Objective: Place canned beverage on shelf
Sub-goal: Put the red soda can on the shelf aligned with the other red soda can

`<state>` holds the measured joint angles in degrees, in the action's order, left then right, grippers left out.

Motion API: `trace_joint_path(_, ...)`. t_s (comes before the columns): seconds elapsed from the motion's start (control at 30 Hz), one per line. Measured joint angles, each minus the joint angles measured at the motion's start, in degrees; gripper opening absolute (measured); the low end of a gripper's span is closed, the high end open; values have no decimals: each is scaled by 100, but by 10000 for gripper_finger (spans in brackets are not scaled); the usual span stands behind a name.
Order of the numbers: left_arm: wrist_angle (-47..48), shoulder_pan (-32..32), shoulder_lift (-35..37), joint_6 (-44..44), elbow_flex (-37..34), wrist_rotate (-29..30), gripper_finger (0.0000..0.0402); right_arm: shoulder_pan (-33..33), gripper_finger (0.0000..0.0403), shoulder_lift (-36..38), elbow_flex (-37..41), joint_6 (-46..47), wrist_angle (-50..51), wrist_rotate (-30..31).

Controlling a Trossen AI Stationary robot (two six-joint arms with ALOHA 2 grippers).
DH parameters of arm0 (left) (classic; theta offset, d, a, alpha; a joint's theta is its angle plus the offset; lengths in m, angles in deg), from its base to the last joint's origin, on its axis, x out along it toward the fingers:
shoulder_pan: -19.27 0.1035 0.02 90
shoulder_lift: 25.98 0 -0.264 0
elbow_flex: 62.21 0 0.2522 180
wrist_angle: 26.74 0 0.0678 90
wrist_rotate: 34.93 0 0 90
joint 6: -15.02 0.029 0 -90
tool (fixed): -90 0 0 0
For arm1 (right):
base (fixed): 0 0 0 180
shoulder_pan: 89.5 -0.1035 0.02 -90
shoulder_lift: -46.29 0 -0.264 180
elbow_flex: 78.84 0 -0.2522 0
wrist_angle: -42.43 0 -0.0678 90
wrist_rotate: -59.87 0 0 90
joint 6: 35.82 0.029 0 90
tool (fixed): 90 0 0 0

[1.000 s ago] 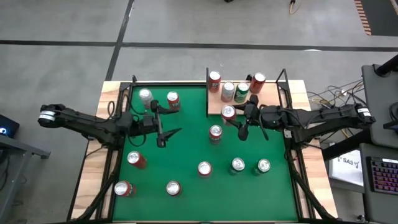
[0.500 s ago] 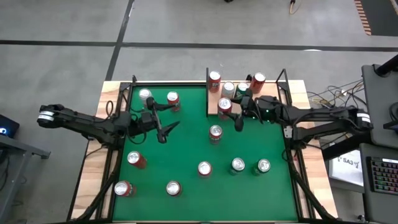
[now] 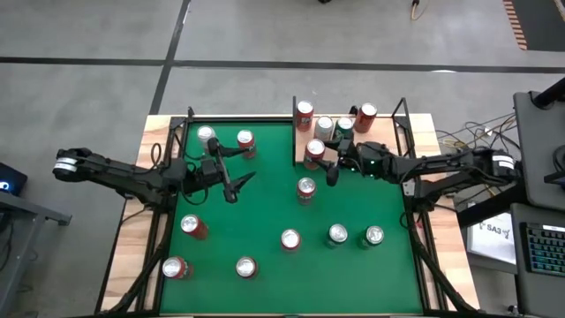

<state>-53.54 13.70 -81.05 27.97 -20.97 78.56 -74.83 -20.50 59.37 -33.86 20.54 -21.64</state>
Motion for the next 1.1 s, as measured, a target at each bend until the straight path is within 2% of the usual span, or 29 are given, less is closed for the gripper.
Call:
trace_joint_path(0.5,100,7,-7,2,0,4,322,1,273,-1069,-392,-44,-160,634)
trace_joint_path(0.93,142,7,-7,0,0,26,322,178,273,-1211,-416,34,-125,699)
trace_joint_path(1.1,166,7,-7,0,0,305,322,227,273,-1211,-416,52,-126,718)
